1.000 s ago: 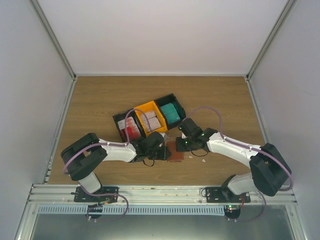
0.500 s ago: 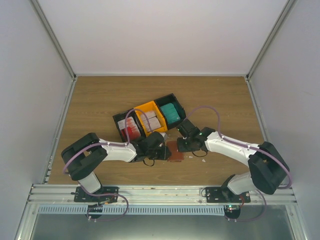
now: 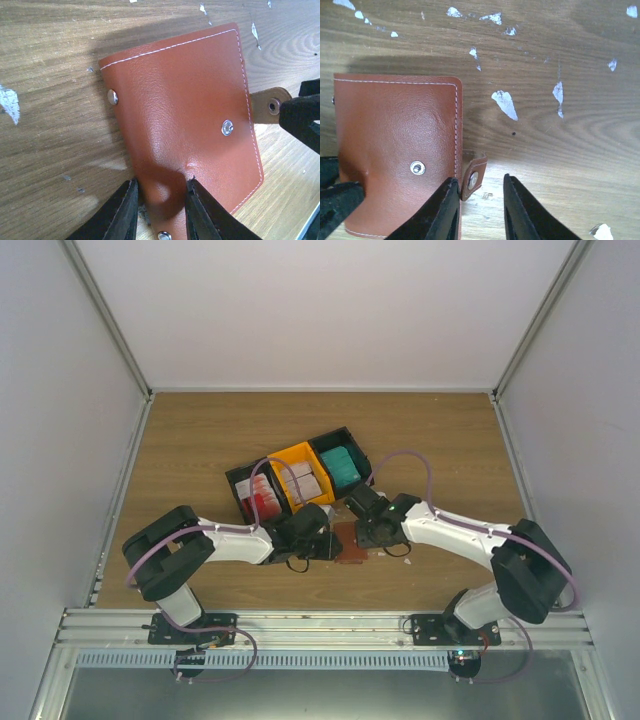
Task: Put the credit cards into the card holder
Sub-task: Close the card holder at the center of the board.
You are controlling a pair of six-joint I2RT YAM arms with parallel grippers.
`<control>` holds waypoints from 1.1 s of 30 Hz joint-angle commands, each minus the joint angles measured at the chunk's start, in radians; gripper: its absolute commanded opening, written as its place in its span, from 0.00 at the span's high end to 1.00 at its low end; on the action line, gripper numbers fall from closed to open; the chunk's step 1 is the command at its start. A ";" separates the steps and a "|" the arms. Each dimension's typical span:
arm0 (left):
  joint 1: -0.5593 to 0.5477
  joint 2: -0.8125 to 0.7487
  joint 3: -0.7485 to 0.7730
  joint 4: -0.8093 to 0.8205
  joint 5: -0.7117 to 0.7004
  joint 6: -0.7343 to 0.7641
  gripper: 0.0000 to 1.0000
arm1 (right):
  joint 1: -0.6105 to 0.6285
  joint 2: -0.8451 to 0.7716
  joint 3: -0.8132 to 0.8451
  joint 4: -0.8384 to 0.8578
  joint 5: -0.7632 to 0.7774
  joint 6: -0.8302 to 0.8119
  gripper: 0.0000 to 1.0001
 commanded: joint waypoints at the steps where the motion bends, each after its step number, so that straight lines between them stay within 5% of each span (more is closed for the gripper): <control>1: 0.003 0.025 -0.004 -0.032 -0.015 0.004 0.71 | 0.008 0.018 0.023 -0.008 0.024 0.017 0.76; 12: 0.003 0.022 -0.007 -0.030 -0.015 0.004 0.71 | 0.008 0.036 0.021 0.020 0.015 0.027 0.98; 20: 0.003 0.026 -0.005 -0.028 -0.014 0.003 0.71 | 0.009 0.023 0.031 0.003 0.026 0.030 0.91; 24: 0.003 0.028 -0.005 -0.028 -0.012 0.004 0.72 | 0.008 0.027 0.026 0.008 0.022 0.025 0.99; 33: 0.003 0.027 -0.011 -0.021 -0.012 -0.001 0.71 | 0.009 0.021 0.019 0.074 -0.014 -0.046 1.00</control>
